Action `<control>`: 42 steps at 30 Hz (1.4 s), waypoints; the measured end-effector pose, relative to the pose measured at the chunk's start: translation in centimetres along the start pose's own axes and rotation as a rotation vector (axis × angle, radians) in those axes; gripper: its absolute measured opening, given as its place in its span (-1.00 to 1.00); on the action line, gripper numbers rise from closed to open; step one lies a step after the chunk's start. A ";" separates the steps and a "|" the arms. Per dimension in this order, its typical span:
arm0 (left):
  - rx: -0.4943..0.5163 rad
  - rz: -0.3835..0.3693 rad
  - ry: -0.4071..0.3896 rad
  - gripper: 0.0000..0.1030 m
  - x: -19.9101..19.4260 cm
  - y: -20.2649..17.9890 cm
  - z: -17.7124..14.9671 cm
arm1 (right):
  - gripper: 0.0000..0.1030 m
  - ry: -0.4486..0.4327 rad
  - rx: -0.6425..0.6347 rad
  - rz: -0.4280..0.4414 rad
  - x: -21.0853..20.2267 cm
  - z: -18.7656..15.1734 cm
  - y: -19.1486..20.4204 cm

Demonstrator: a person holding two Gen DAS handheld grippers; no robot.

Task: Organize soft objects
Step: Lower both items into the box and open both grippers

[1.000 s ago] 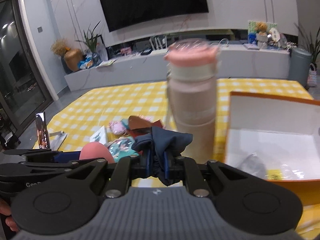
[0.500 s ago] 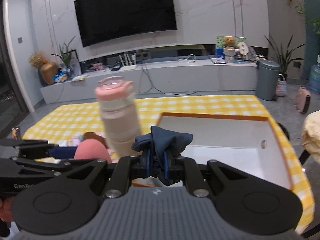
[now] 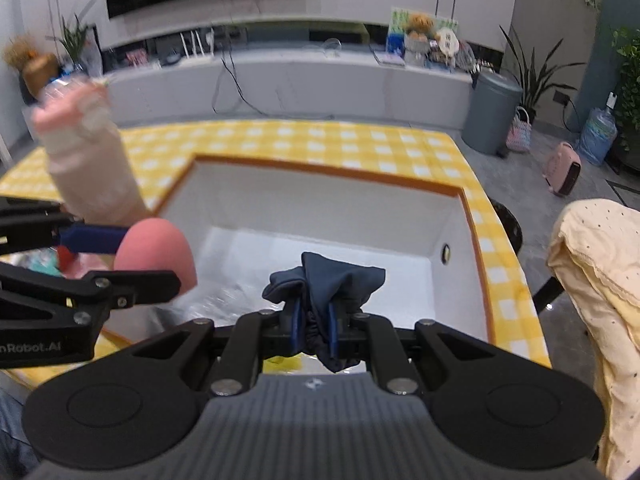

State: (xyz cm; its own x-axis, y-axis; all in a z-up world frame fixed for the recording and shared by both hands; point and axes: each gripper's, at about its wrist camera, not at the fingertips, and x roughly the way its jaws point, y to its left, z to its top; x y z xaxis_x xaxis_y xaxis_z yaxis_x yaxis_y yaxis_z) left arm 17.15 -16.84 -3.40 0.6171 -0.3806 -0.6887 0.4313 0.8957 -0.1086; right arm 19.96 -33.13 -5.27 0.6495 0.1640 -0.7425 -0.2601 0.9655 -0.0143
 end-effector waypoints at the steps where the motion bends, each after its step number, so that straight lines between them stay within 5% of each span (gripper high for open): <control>1: -0.007 -0.003 0.023 0.02 0.8 0.2 0.1 | -0.77 0.017 -0.003 -0.004 0.6 0.0 -0.2; 18: 0.033 0.034 0.178 0.09 5.5 1.1 0.0 | -0.63 0.190 -0.048 -0.036 7.4 -0.3 -0.7; 31: 0.036 0.026 0.079 0.23 2.0 0.1 0.3 | -0.13 0.129 -0.043 -0.063 4.5 0.3 -1.1; 42: 0.010 0.005 -0.022 0.23 -4.2 -1.0 -0.3 | 0.02 0.025 0.025 -0.099 -1.7 -1.0 0.4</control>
State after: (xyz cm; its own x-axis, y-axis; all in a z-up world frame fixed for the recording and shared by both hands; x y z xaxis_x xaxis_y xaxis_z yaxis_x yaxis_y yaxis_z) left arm 13.95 -16.05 -0.66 0.6333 -0.3815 -0.6733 0.4352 0.8950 -0.0978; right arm 18.08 -33.19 -4.70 0.6529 0.0631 -0.7548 -0.1773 0.9816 -0.0714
